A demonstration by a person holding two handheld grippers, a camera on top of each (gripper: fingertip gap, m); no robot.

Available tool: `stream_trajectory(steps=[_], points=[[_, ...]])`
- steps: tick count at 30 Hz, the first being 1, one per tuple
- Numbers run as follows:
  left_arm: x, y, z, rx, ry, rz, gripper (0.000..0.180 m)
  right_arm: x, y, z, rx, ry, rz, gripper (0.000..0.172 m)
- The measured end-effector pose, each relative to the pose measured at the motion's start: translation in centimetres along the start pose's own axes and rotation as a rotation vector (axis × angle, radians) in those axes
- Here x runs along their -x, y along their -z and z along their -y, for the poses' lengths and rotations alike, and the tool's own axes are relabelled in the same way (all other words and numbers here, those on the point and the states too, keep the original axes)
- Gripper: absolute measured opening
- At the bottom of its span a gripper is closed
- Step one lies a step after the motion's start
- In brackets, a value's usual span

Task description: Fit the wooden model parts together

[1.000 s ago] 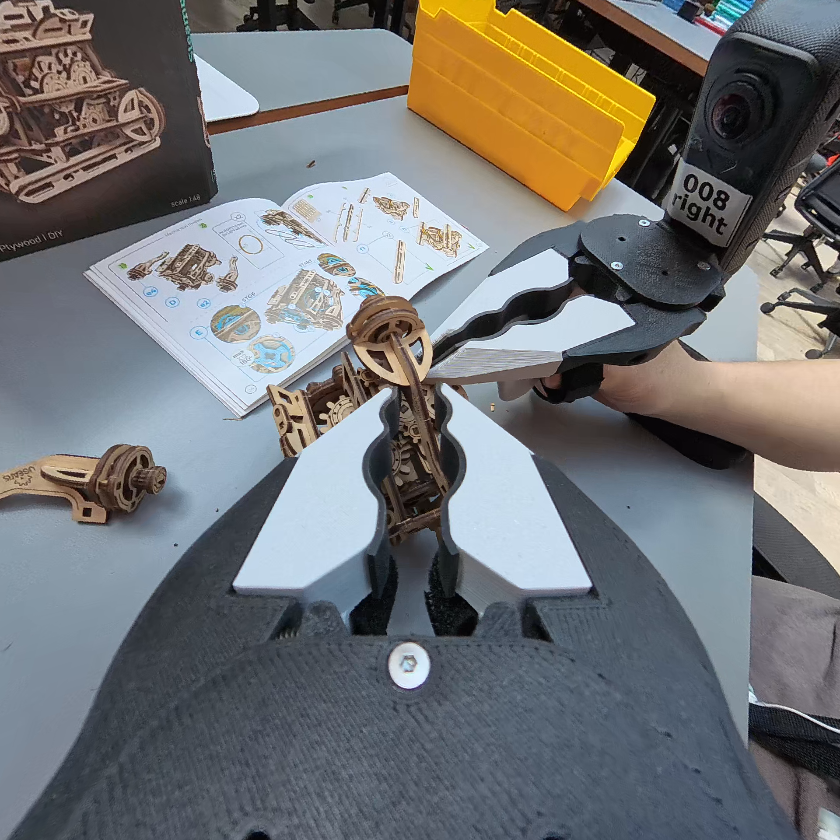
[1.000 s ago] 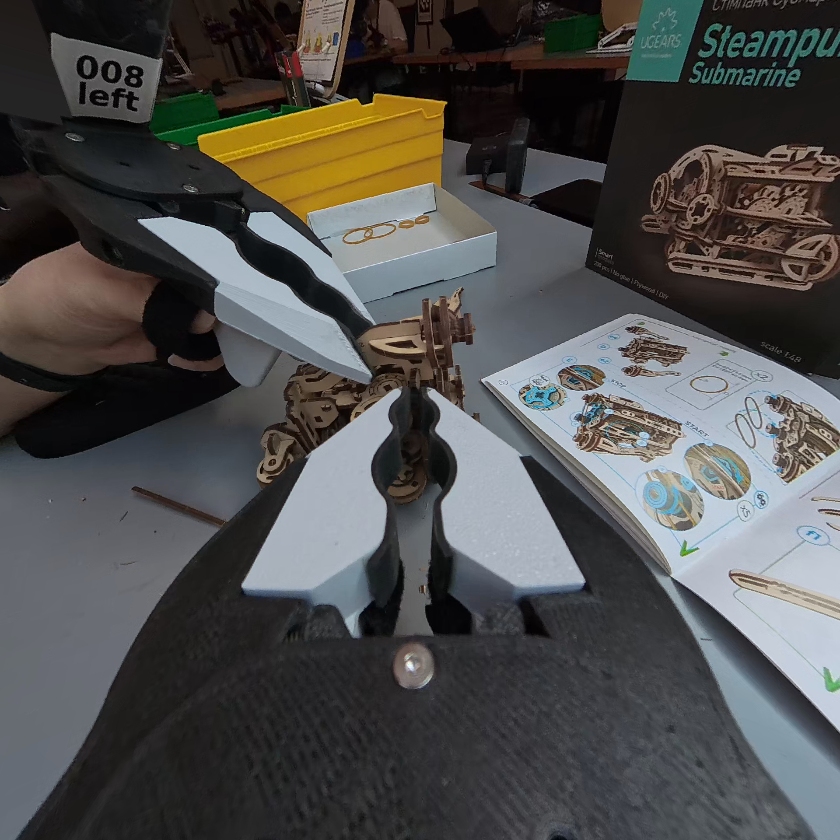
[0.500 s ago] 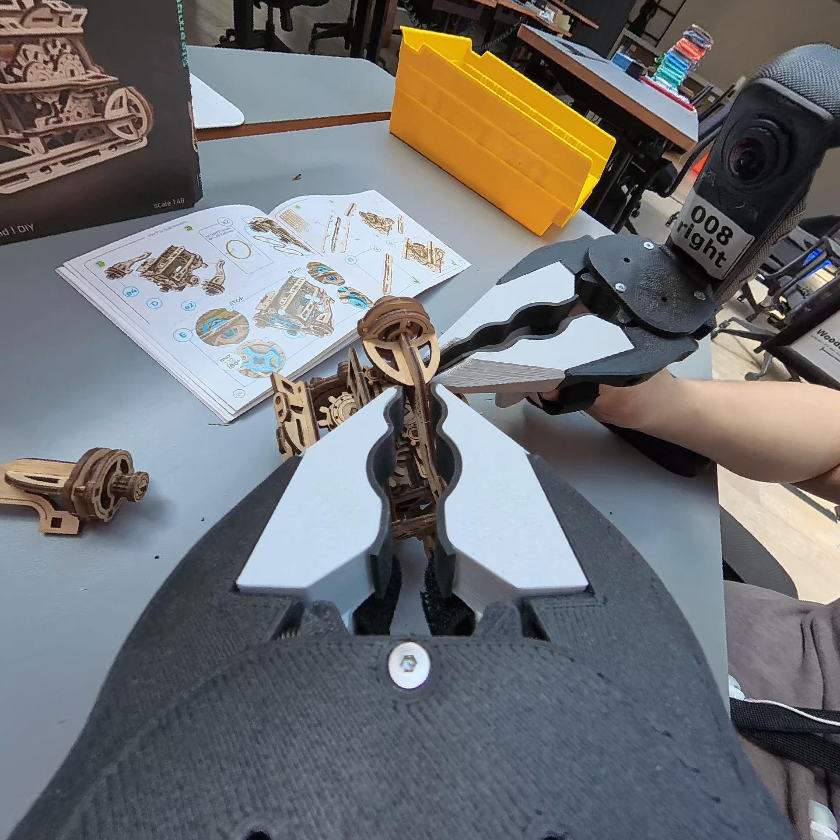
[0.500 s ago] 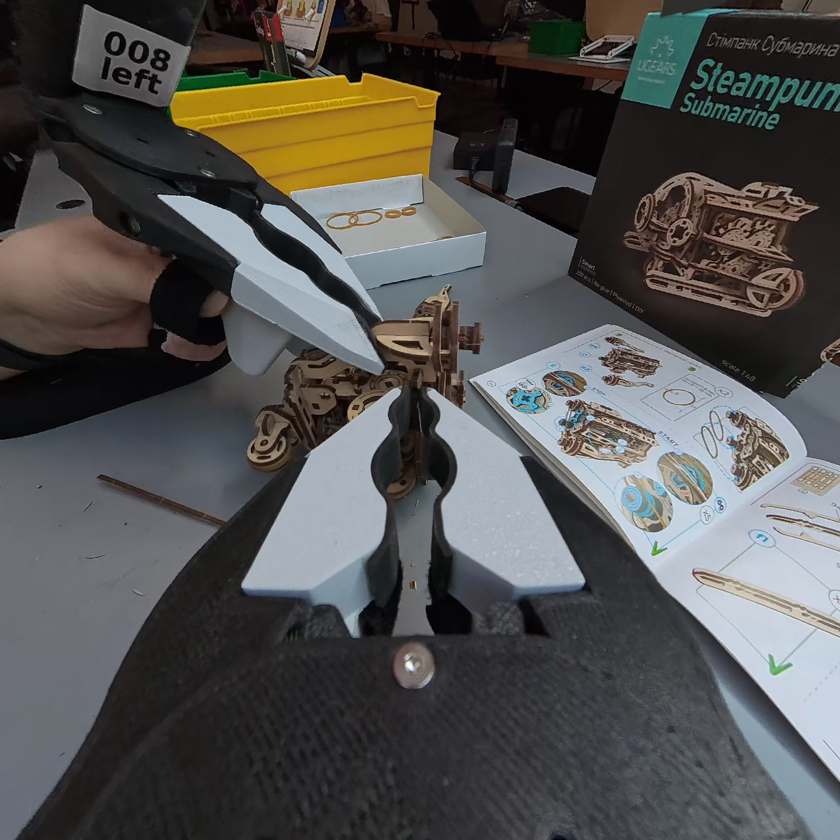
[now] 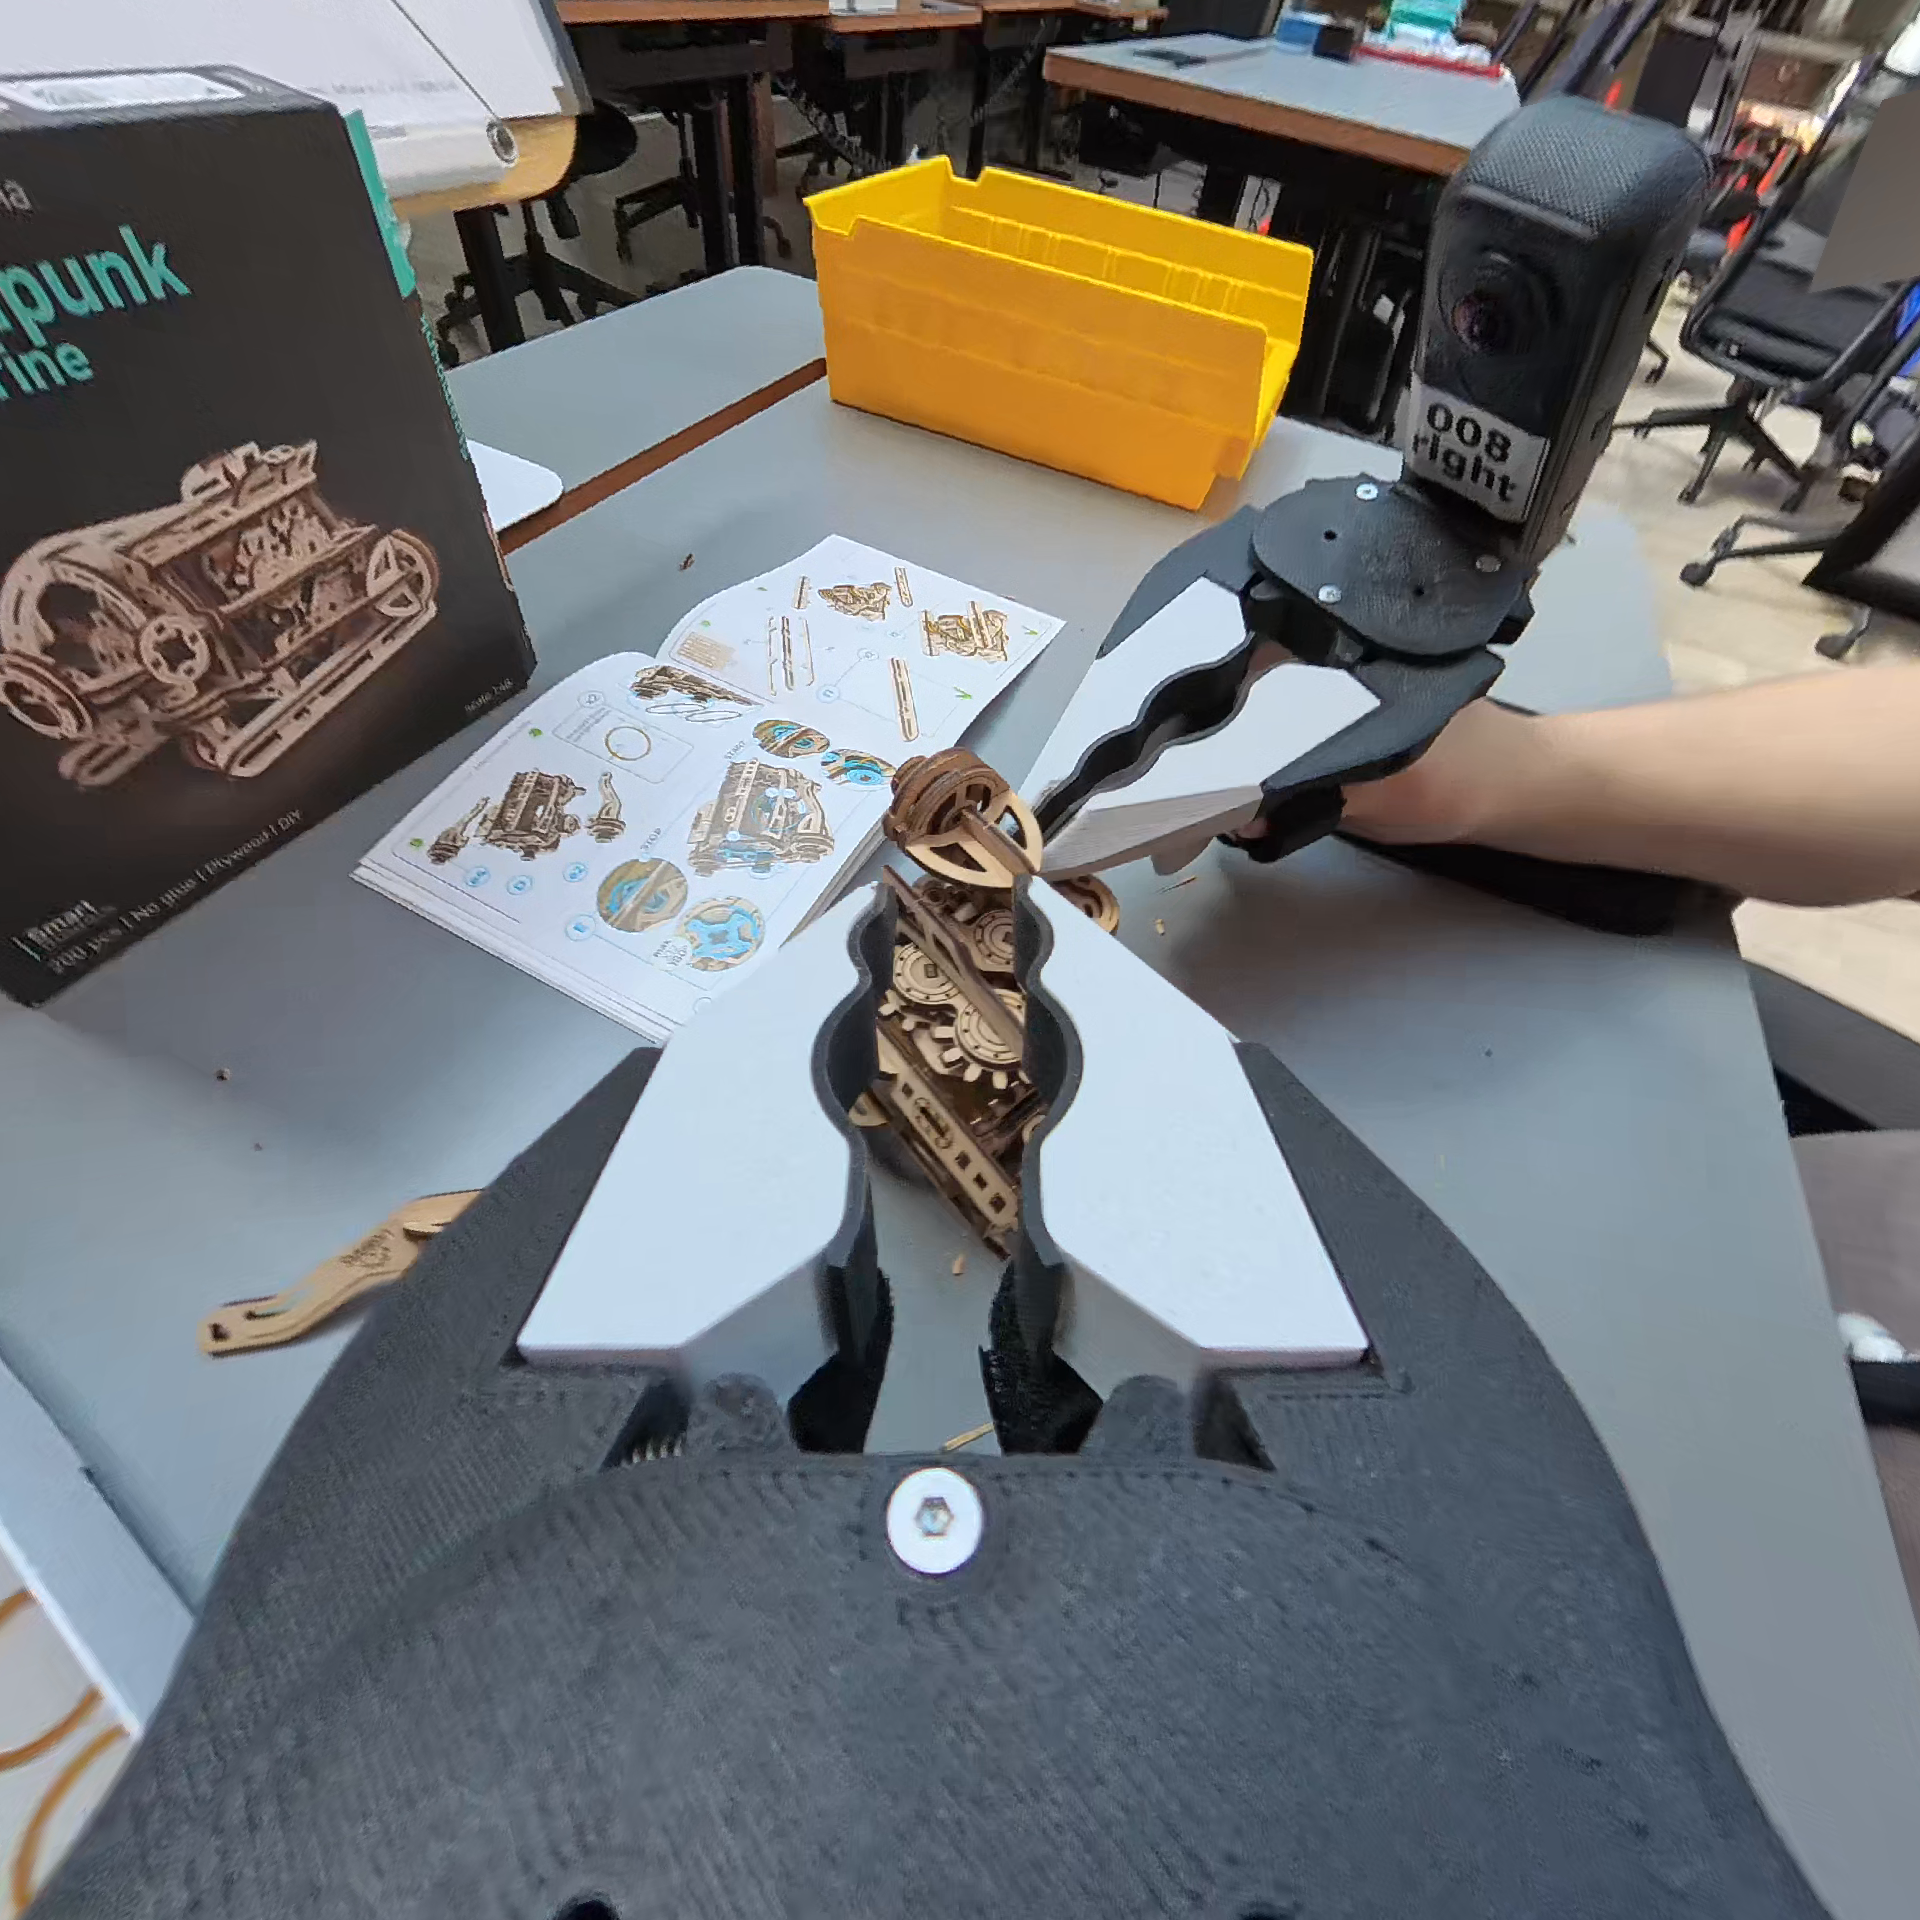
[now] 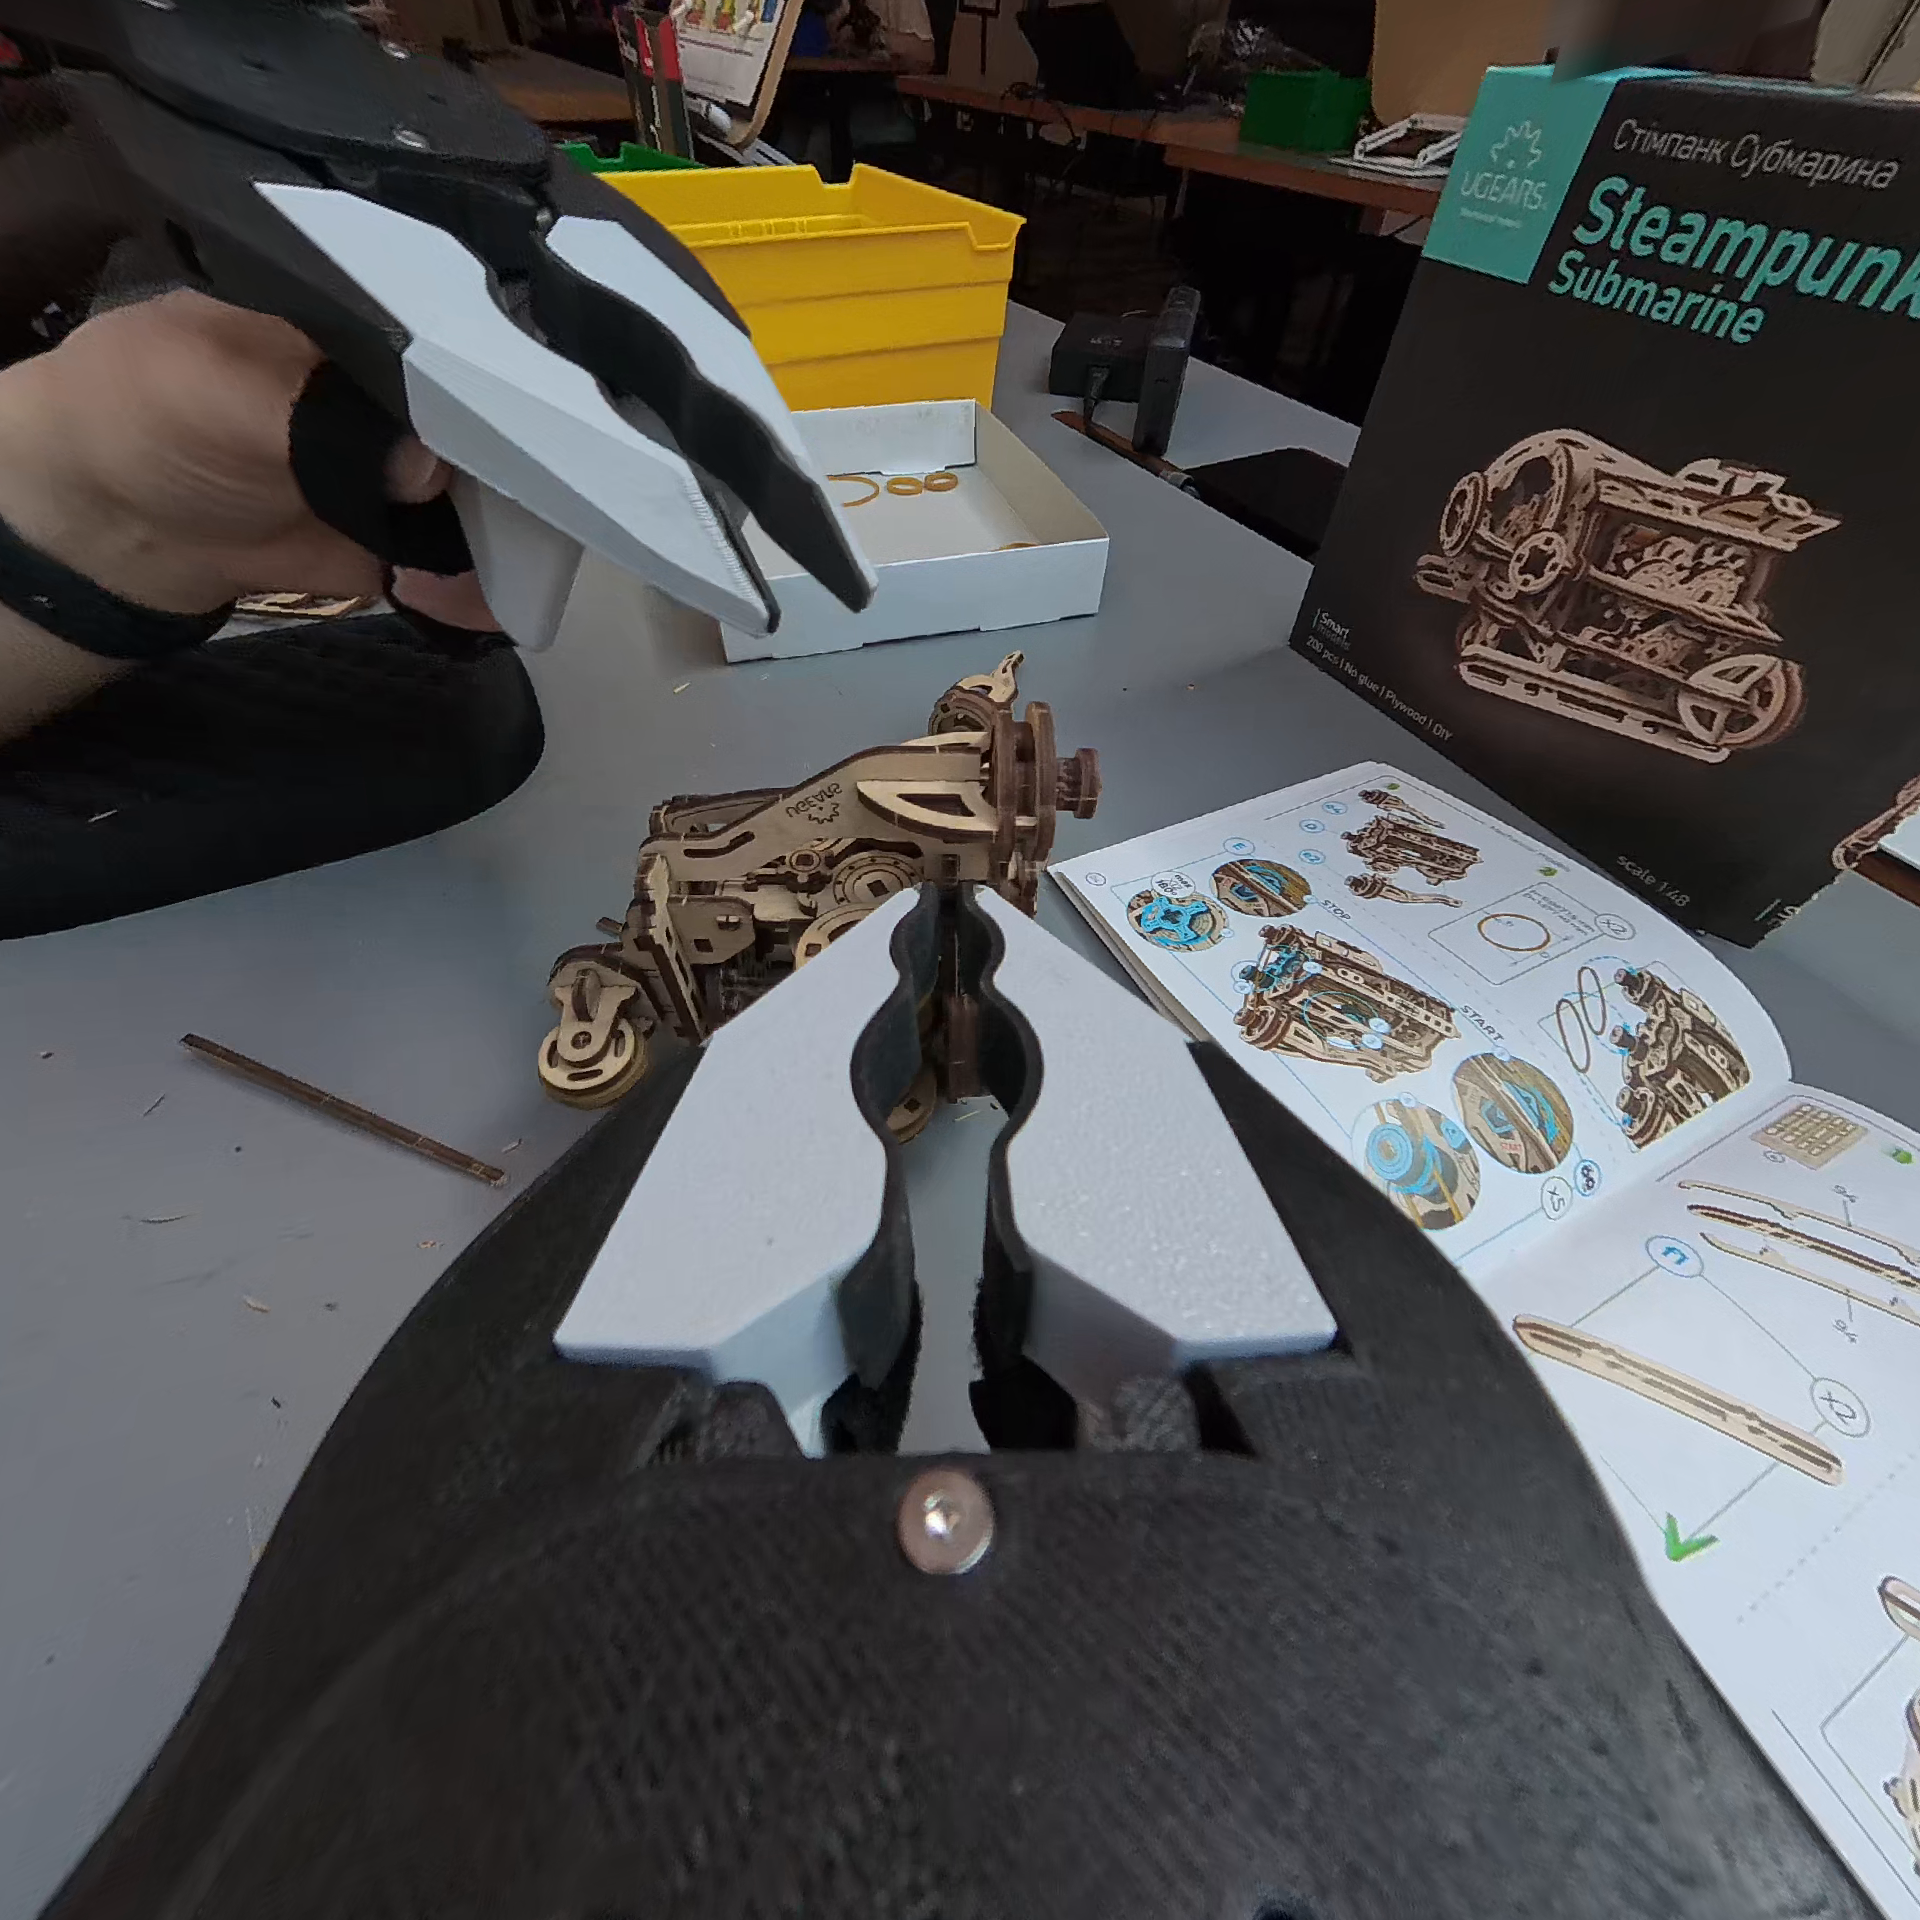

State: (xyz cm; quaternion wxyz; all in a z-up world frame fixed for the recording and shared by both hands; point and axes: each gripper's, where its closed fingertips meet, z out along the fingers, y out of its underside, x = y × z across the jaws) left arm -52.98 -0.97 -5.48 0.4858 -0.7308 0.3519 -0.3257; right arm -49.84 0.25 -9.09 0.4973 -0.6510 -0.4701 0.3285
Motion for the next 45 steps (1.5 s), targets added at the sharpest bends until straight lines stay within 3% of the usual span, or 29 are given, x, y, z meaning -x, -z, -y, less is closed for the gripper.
stream_trajectory(steps=[4, 8, 11, 18, 28, 31, 39, 45], points=[[1.4, -0.3, -1.1, 0.097, -0.149, -0.073, 0.019, 0.0, 0.0, 0.0, -0.014, -0.009, 0.056, 0.001], [0.8, -1.7, -1.5, 0.127, -0.111, -0.219, 0.017, -0.2, 0.0, 0.0, -0.026, -0.033, 0.081, 0.001], [0.9, -2.2, -1.7, 0.159, -0.173, -0.232, 0.019, -0.1, 0.0, 0.0, -0.027, -0.011, 0.080, 0.001], [0.9, -2.1, -1.3, 0.143, 0.073, -0.274, 0.015, -0.2, 0.0, 0.0, -0.019, 0.033, 0.064, 0.001], [0.1, -1.9, 0.6, 0.191, 0.158, -0.049, 0.021, 0.0, 0.0, 0.2, -0.006, 0.048, 0.008, 0.002], [-0.1, -2.2, 0.4, 0.232, 0.163, 0.010, 0.010, -0.1, 0.2, 0.5, -0.024, 0.030, 0.000, 0.002], [0.3, -2.8, -0.1, 0.300, 0.150, 0.125, 0.013, -0.2, 0.1, 0.3, -0.023, -0.054, 0.041, 0.002], [-0.5, -3.2, 0.1, 0.338, 0.193, 0.083, 0.012, -0.2, 0.3, 0.2, -0.005, -0.063, 0.015, 0.002]])
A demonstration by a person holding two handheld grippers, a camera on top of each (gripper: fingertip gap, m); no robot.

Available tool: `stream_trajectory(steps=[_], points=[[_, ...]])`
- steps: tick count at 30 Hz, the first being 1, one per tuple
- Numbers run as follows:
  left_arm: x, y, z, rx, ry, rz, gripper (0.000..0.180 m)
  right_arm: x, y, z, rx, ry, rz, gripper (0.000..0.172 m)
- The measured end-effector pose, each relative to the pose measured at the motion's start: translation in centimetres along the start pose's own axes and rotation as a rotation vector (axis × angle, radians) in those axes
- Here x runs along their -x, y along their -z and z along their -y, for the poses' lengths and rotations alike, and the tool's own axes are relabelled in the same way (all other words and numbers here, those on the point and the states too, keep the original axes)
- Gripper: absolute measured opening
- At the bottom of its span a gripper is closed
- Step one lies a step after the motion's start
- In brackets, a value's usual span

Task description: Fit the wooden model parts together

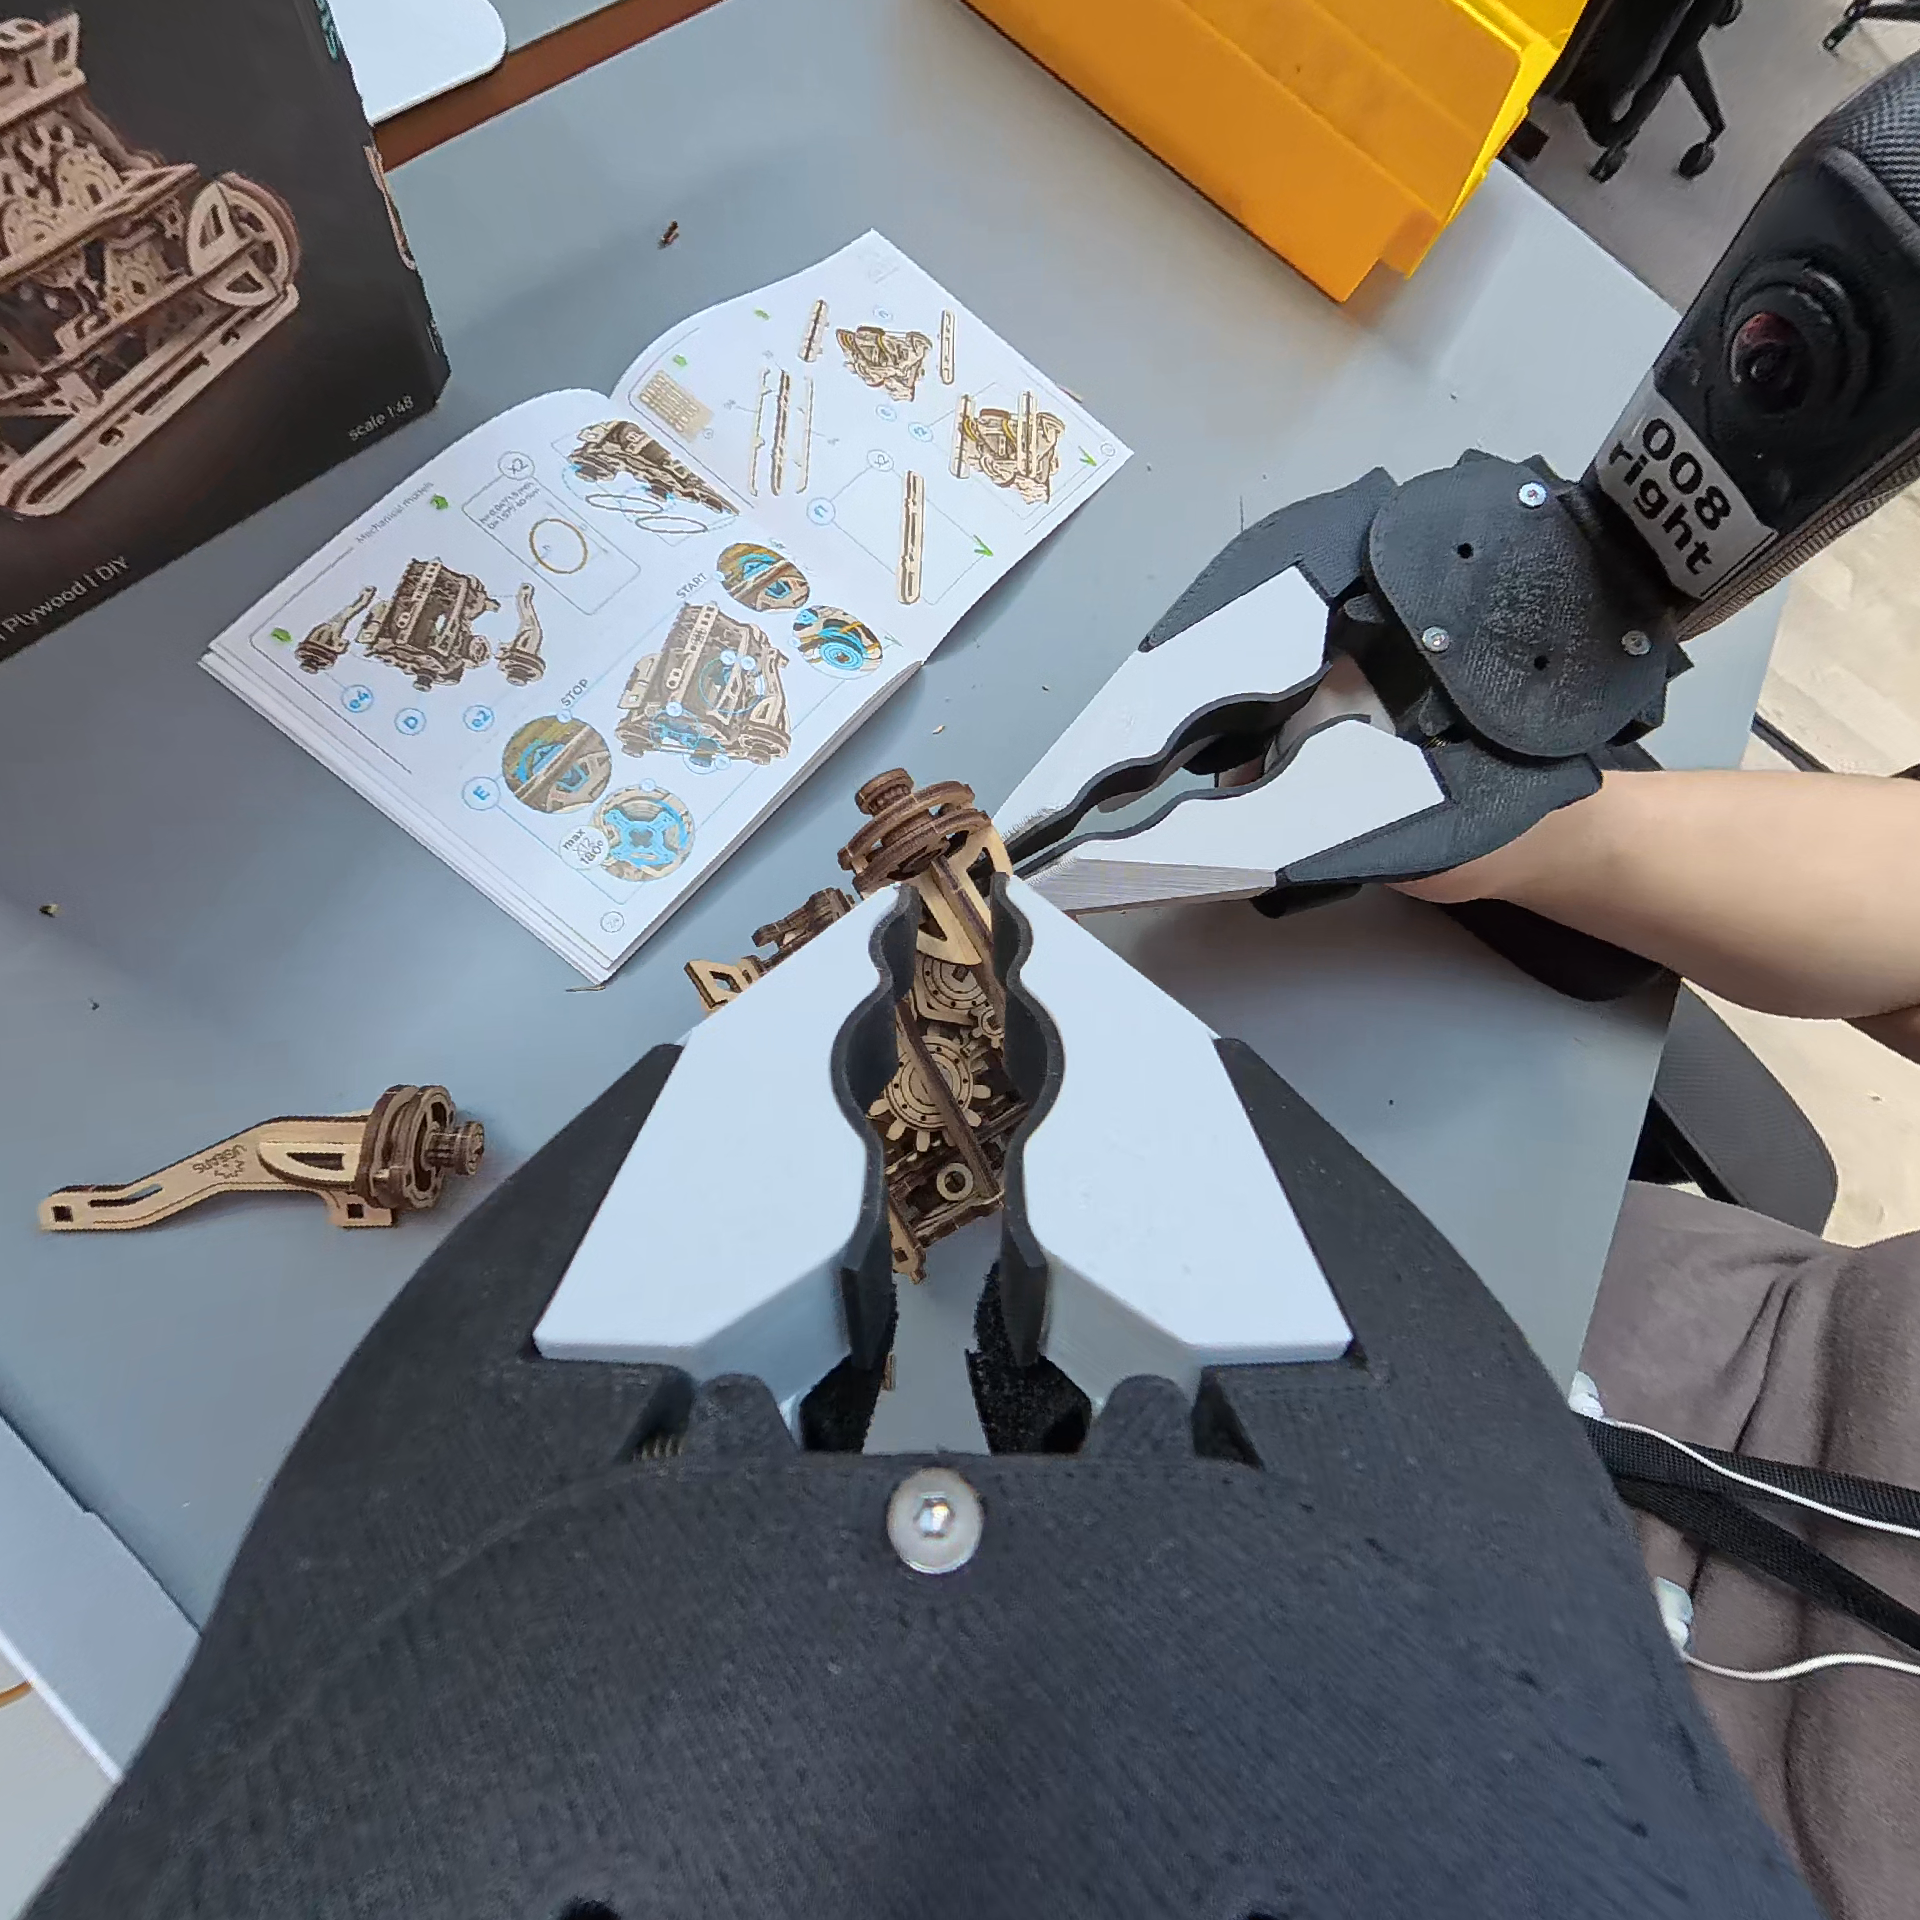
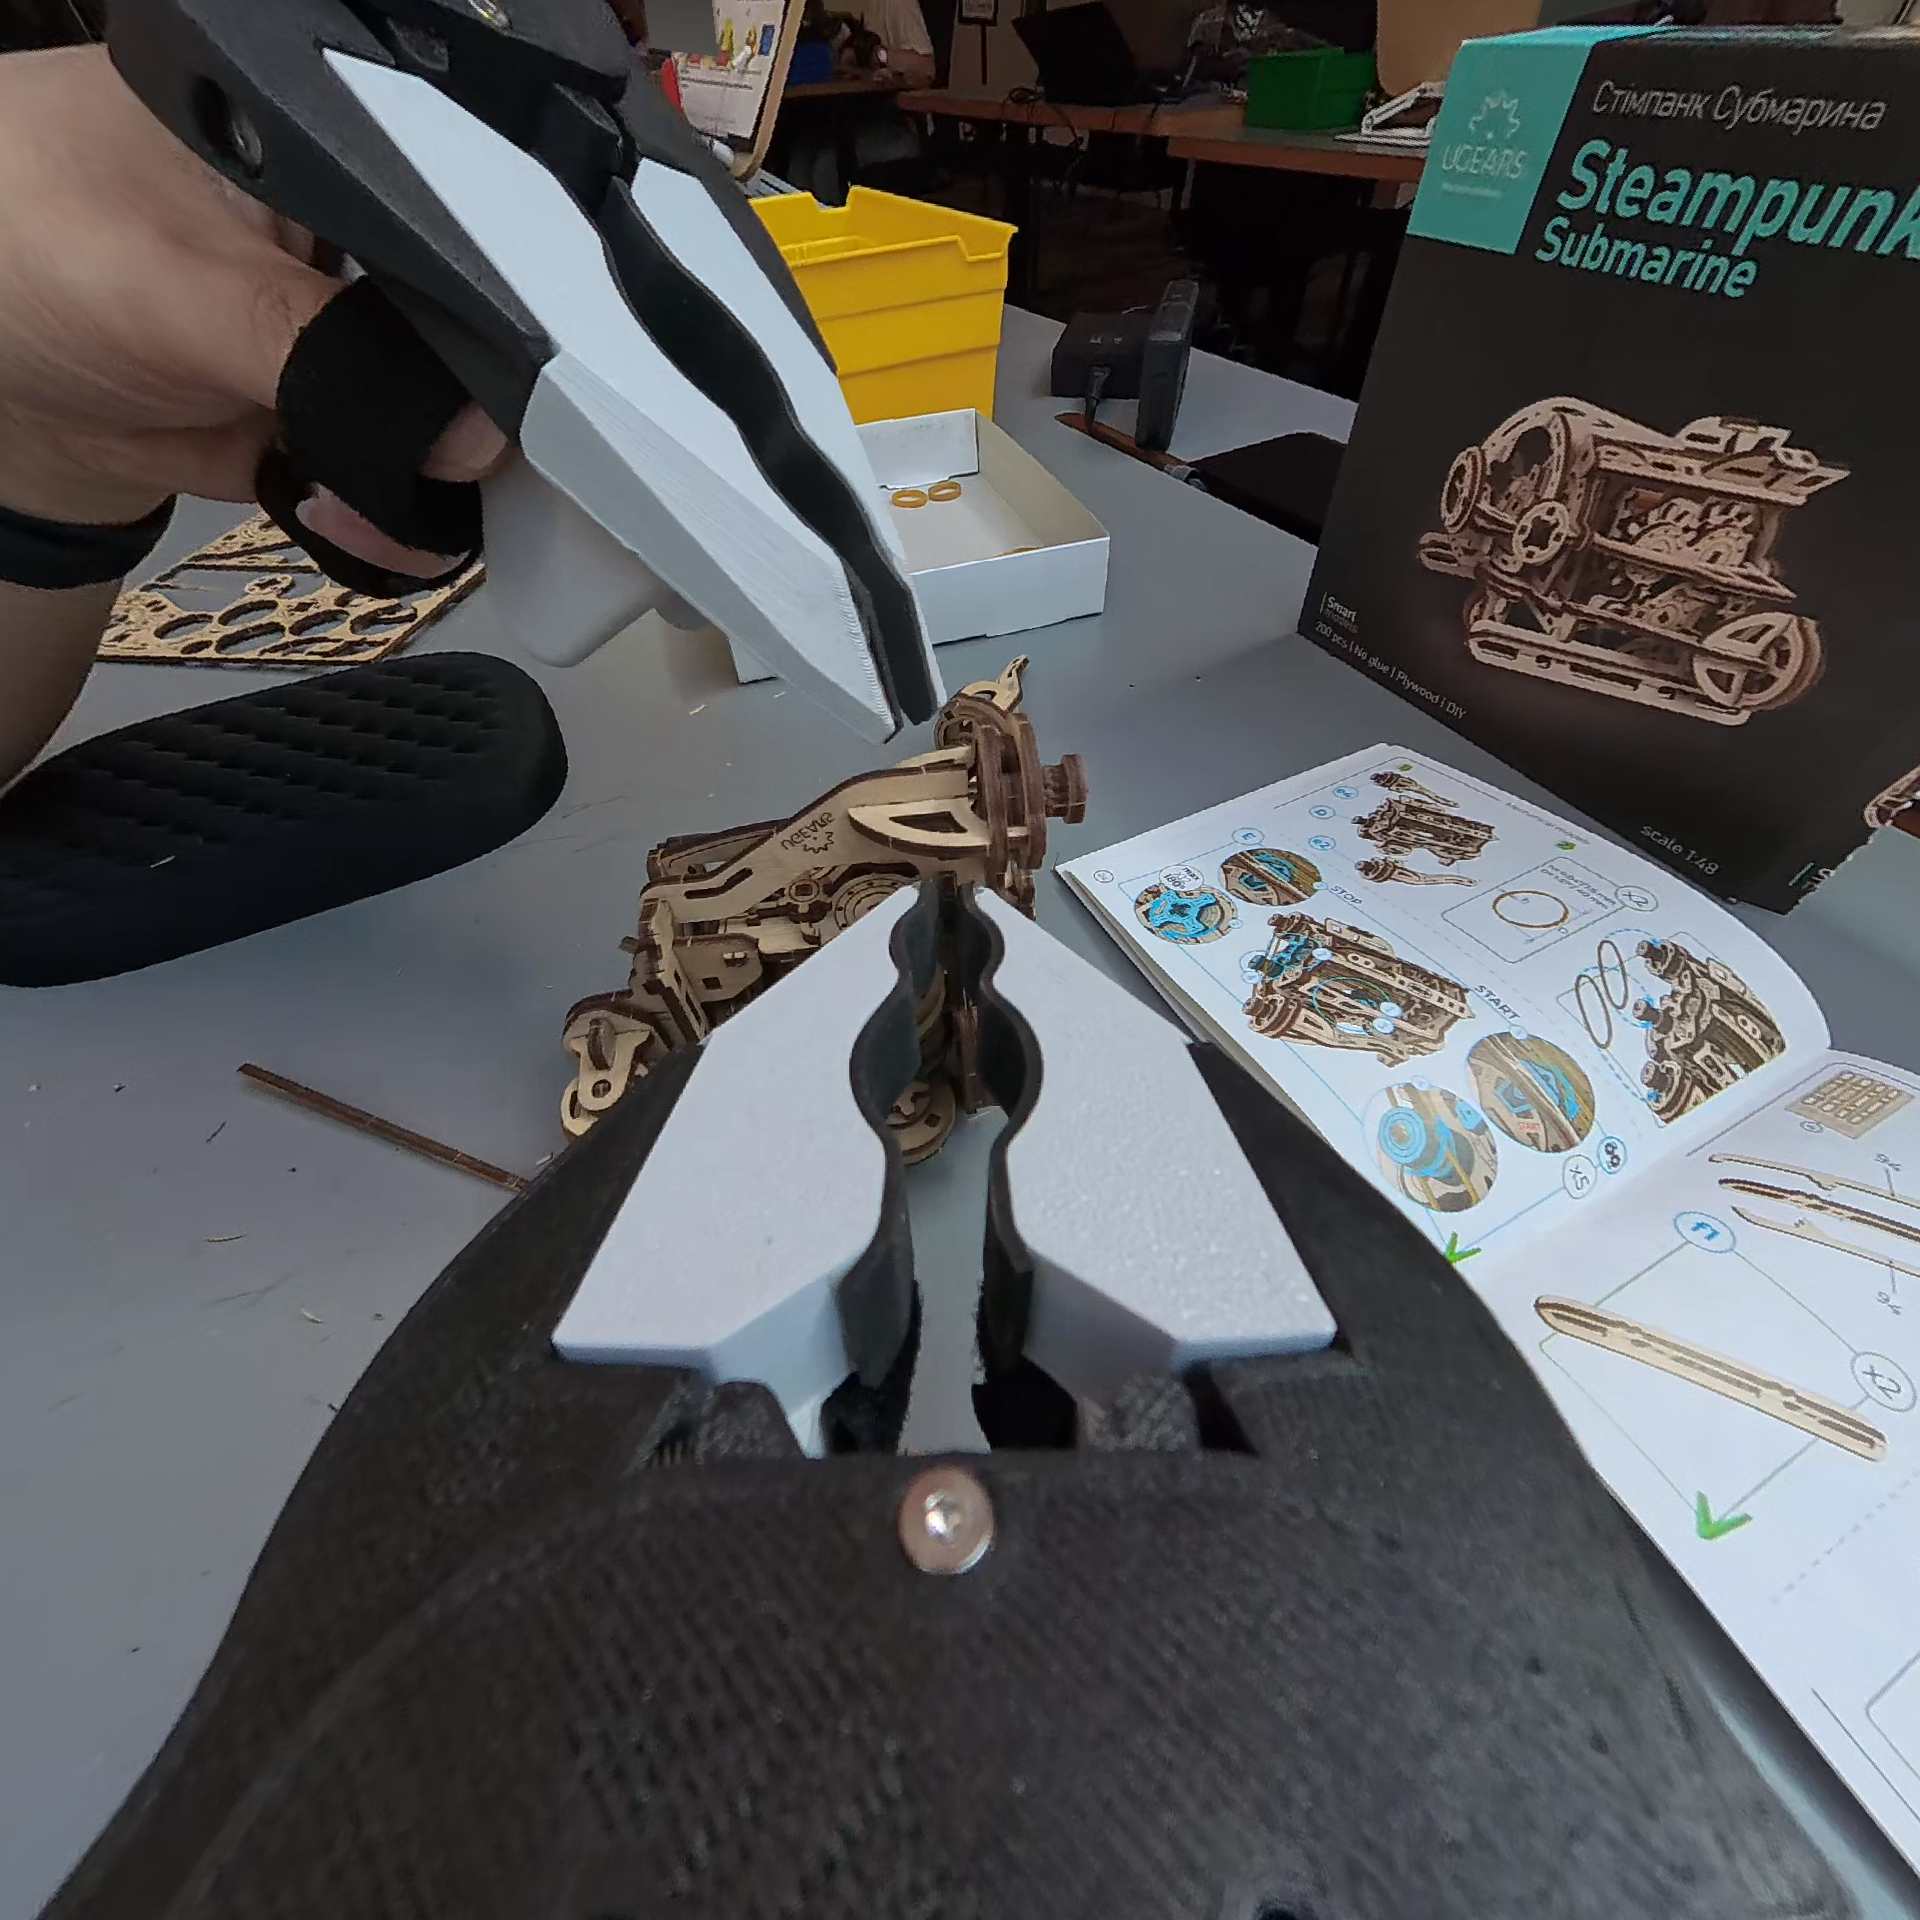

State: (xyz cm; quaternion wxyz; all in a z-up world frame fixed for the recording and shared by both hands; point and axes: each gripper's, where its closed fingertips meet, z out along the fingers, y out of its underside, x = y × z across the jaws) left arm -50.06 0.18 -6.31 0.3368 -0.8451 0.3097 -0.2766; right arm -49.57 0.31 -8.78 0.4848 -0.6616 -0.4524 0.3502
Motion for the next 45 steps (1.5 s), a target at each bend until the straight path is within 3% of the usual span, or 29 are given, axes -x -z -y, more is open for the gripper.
stream_trajectory(steps=[15, 45], points=[[0.3, -1.5, -0.7, 0.178, -0.046, 0.106, 0.006, 0.2, 0.2, -0.1, 0.013, 0.037, -0.042, 0.001], [0.2, -1.1, -0.6, 0.069, -0.022, 0.121, 0.001, 0.3, 0.0, 0.0, 0.013, 0.048, -0.076, 0.002]])
